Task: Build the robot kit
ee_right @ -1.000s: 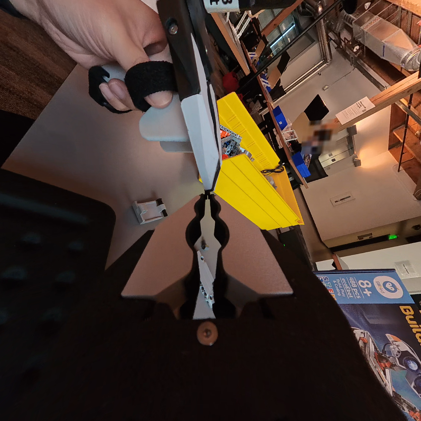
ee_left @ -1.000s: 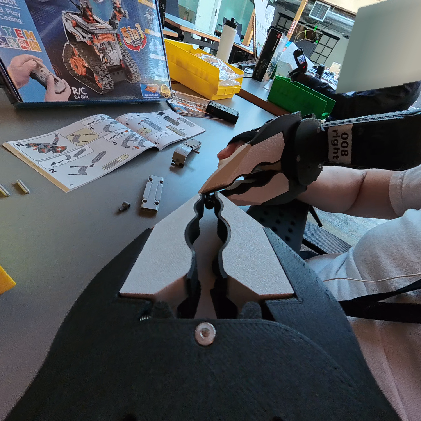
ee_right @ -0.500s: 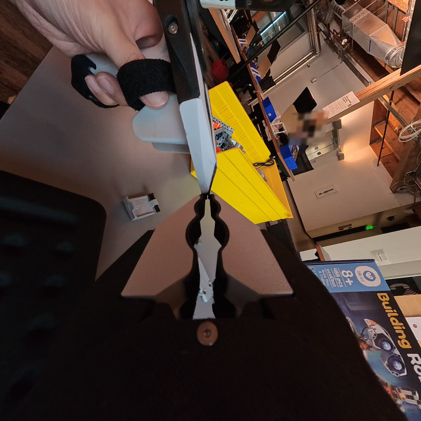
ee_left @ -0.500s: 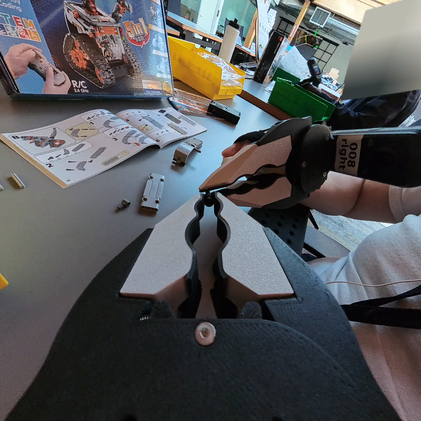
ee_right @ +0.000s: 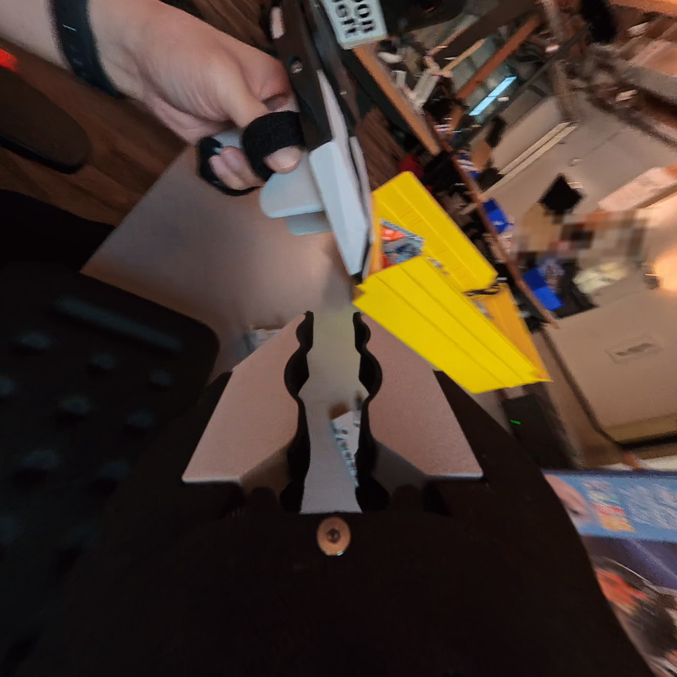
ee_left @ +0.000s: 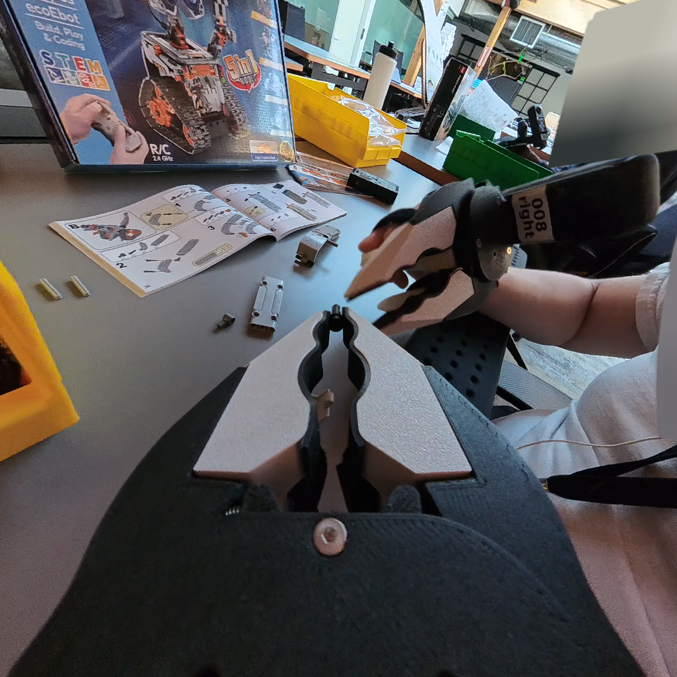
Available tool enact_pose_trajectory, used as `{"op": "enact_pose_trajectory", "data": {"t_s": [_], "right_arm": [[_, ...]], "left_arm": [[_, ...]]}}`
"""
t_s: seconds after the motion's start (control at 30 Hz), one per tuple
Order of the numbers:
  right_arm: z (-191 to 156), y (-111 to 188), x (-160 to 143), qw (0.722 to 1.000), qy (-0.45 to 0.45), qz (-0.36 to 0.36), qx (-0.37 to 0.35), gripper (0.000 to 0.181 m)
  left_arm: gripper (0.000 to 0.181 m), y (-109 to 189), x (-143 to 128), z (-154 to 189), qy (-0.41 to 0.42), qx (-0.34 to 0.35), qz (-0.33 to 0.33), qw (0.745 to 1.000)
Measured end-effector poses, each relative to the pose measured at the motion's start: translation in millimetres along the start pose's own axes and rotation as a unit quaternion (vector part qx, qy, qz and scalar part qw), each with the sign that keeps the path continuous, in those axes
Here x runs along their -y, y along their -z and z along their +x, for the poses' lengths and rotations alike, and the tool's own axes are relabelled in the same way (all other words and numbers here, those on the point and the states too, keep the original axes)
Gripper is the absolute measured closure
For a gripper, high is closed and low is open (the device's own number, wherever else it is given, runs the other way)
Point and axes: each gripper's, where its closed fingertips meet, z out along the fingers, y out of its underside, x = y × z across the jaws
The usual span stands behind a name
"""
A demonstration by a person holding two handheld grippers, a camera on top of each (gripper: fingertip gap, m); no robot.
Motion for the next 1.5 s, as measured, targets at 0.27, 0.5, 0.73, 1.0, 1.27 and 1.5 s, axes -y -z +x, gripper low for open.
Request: {"op": "enact_pose_trajectory", "data": {"t_s": [0.27,0.5,0.73,1.0,1.27,1.5], "right_arm": [[-47,-15,-35,0.973,-0.106,-0.007,0.203,0.161],[-42,-26,-29,0.943,-0.188,0.012,0.273,0.155],[-52,-29,-29,0.965,-0.097,0.012,0.245,0.174],[-55,-32,-32,0.965,-0.089,-0.003,0.246,0.176],[-14,-9,30,0.95,-0.189,0.149,0.2,0.176],[8,30,73,0.911,-0.241,0.28,0.183,0.176]], "left_arm": [[0.177,23,-10,-11,0.038,-0.001,-0.012,0.999],[0.177,25,-21,-11,0.051,-0.007,-0.016,0.999],[0.177,27,-24,-12,0.062,-0.011,-0.012,0.998],[0.176,26,-27,-10,0.061,-0.017,-0.015,0.998],[0.177,23,-5,17,0.071,-0.055,0.012,0.996],[0.177,33,33,59,0.064,-0.123,0.044,0.989]]}}
